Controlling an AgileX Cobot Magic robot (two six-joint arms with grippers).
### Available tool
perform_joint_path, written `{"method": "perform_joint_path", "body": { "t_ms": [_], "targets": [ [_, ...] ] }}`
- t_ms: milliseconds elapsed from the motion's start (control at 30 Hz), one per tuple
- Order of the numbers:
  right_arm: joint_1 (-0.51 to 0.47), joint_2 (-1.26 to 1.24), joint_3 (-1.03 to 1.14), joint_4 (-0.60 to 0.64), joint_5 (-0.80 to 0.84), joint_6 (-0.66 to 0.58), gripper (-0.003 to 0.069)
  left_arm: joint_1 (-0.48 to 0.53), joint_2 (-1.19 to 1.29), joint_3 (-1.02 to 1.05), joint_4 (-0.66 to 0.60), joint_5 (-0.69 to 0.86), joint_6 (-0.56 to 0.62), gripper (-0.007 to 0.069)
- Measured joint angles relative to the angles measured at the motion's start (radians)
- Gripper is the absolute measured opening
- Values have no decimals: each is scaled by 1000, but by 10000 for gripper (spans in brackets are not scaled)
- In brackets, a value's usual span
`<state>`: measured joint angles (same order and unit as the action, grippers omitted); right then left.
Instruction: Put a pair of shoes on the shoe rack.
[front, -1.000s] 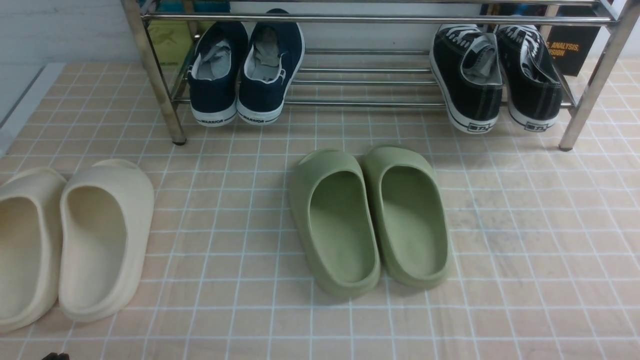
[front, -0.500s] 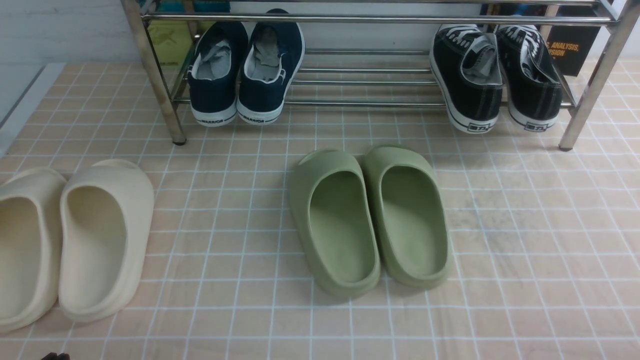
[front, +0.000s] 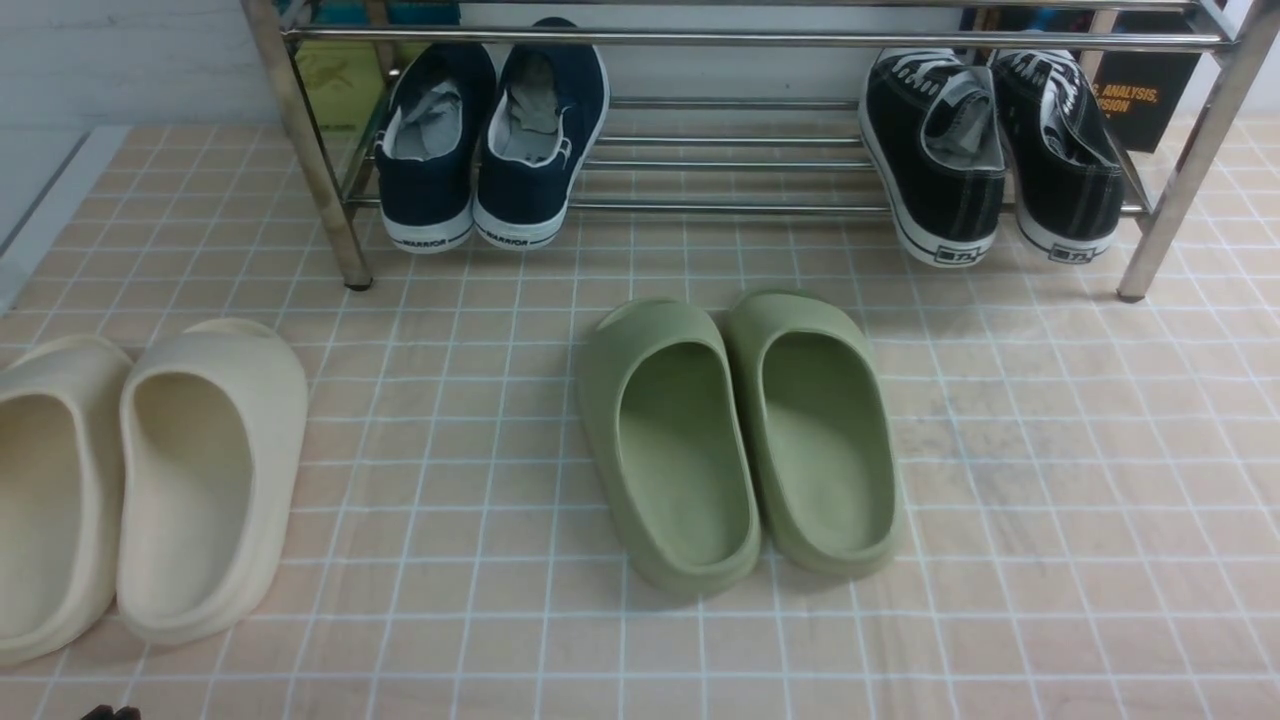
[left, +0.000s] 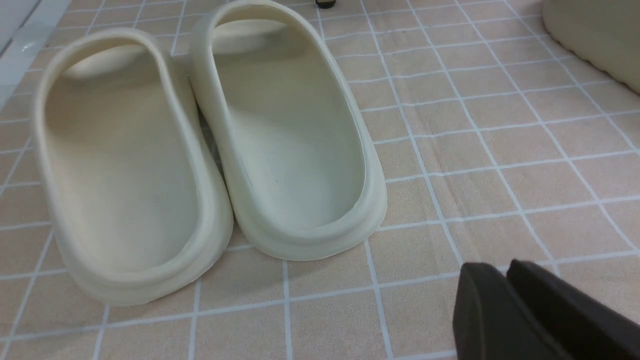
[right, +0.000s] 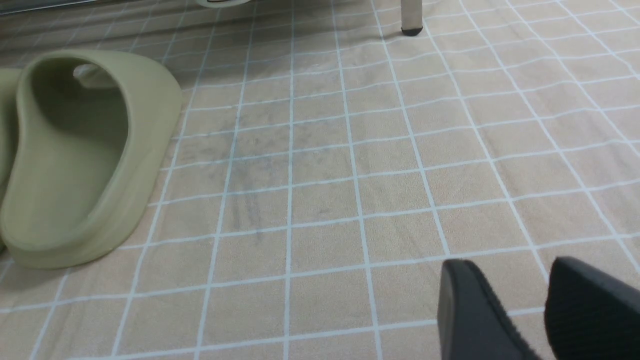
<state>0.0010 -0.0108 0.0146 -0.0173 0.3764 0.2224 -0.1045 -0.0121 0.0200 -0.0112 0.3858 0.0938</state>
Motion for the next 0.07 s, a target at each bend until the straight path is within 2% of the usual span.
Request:
{"method": "perform_joint_path", "body": {
  "t_ms": [67],
  "targets": [
    [0,0,0,0,0,0,240,0,0,0,0,0,0,86]
  ]
}}
